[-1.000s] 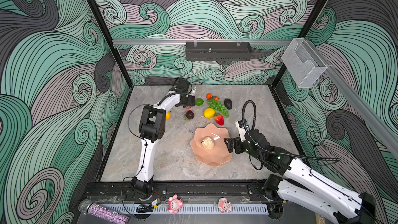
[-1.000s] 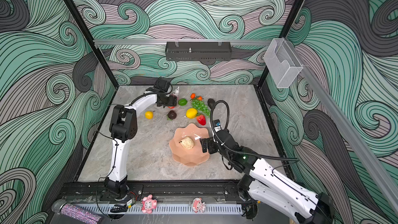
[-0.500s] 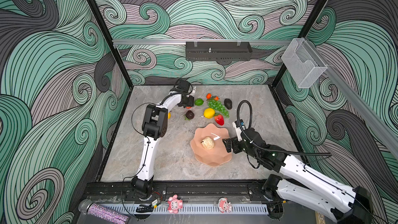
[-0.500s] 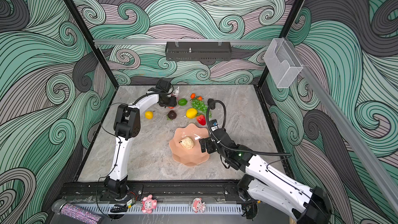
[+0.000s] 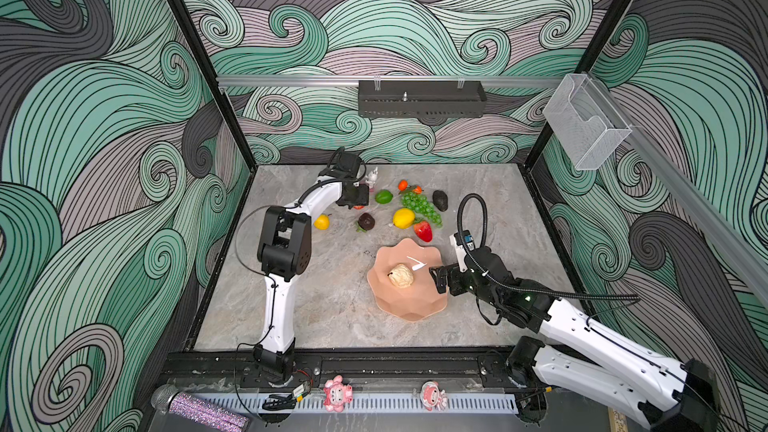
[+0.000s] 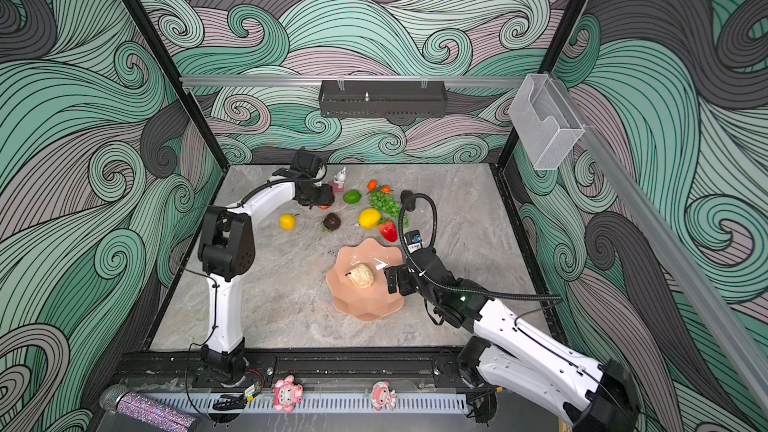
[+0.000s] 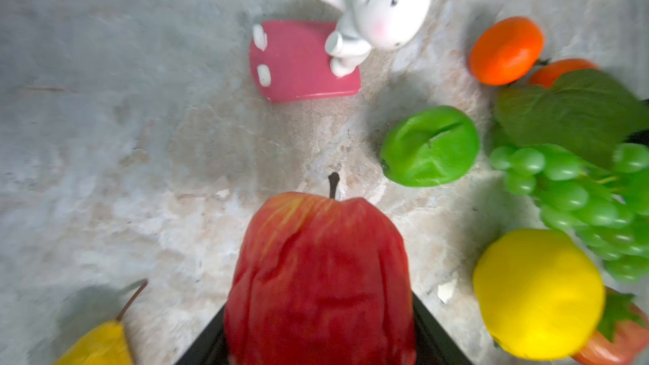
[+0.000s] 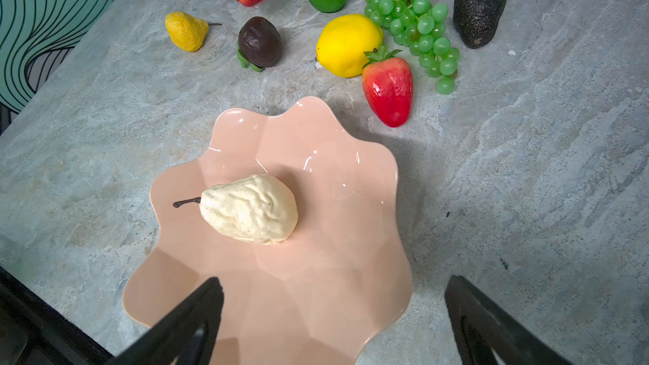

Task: Place and organize the fake fruits in the fruit bowl
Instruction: 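Grasp the red apple with the left gripper and carry it toward the bowl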

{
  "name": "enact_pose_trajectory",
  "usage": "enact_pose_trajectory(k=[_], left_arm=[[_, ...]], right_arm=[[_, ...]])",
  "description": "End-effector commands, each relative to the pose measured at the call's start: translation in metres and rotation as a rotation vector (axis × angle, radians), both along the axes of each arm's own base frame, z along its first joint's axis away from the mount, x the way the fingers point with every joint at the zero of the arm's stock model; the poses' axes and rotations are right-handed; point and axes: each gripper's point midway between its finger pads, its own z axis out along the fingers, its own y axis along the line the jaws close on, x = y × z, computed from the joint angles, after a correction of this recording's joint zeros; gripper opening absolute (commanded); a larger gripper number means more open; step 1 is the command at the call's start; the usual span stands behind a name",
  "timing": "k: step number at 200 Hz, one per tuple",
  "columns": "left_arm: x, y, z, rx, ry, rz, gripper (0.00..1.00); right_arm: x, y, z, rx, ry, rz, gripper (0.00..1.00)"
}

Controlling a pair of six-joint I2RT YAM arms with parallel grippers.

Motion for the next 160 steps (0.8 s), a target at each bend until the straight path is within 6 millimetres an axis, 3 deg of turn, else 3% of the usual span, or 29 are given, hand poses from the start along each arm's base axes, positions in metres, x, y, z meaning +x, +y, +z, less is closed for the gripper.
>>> enact_pose_trajectory(k=[1, 35, 65, 70, 120, 160], left_arm=[[-0.011, 0.013, 0.051, -0.034, -0.127, 0.044, 0.56], [-0.054, 0.004, 0.092, -0.206, -0.271, 0.021, 0.57], [-0.096, -0.007, 0.103, -0.308, -0.339, -0.006, 0.56], [-0.104, -0.01, 0.112, -0.331, -0.368, -0.018, 0.56], [-0.187, -0.088, 0.13, -0.33, -0.546, -0.372, 0.57], [-0.233, -0.123, 0.125, -0.364, -0.679, -0.575, 0.57]], right_arm=[[0.002, 0.004, 0.013, 0.062, 0.023, -0.03, 0.99], [0.001, 0.004, 0.013, 0.088, 0.054, -0.059, 0.99], [0.0, 0.007, 0.02, 0.128, 0.074, -0.068, 0.99], [0.0, 0.008, 0.021, 0.138, 0.078, -0.067, 0.99], [-0.001, 0.014, 0.053, 0.266, 0.093, -0.103, 0.99], [-0.006, 0.033, 0.079, 0.488, 0.118, -0.083, 0.99]])
